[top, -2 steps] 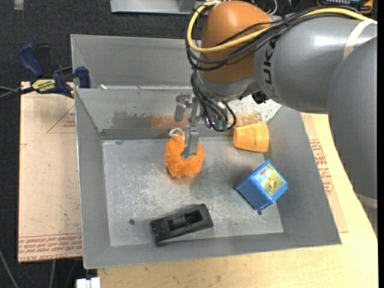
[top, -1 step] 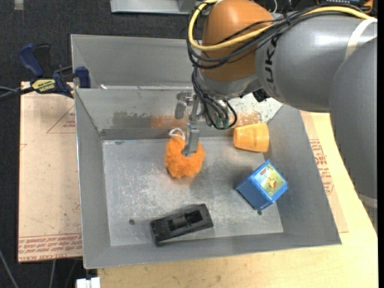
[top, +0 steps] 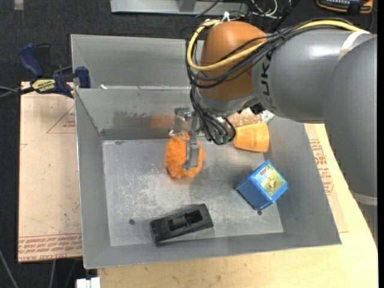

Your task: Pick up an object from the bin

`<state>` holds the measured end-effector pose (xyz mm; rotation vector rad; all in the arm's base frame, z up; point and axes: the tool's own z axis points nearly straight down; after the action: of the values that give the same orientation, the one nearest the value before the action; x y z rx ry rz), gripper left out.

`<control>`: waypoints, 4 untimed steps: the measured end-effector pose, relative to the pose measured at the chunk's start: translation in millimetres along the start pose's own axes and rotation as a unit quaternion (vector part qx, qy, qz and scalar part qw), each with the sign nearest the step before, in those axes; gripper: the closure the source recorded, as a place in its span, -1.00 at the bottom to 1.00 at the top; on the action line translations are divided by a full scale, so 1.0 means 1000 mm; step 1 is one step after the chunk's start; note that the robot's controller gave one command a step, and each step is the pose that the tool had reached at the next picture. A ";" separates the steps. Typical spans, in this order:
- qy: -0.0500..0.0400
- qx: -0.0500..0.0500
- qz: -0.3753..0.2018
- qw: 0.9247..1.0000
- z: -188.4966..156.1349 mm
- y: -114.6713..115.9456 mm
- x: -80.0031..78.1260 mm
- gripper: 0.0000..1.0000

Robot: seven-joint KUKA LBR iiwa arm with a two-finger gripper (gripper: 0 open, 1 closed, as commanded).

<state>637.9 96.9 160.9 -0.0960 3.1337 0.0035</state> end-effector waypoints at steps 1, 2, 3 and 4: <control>0.003 0.000 0.043 0.999 0.031 -0.001 0.009 -1.00; 0.001 -0.001 0.169 0.986 0.047 -0.009 0.006 -1.00; 0.000 0.000 0.085 0.996 0.061 -0.007 0.007 -1.00; -0.001 -0.001 -0.008 1.000 0.071 -0.027 0.008 -1.00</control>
Offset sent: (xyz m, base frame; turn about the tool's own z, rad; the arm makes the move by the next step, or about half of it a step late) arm 0.0056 -0.0349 -0.0909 -0.2006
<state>632.0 70.0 89.6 -0.1197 3.1313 0.0076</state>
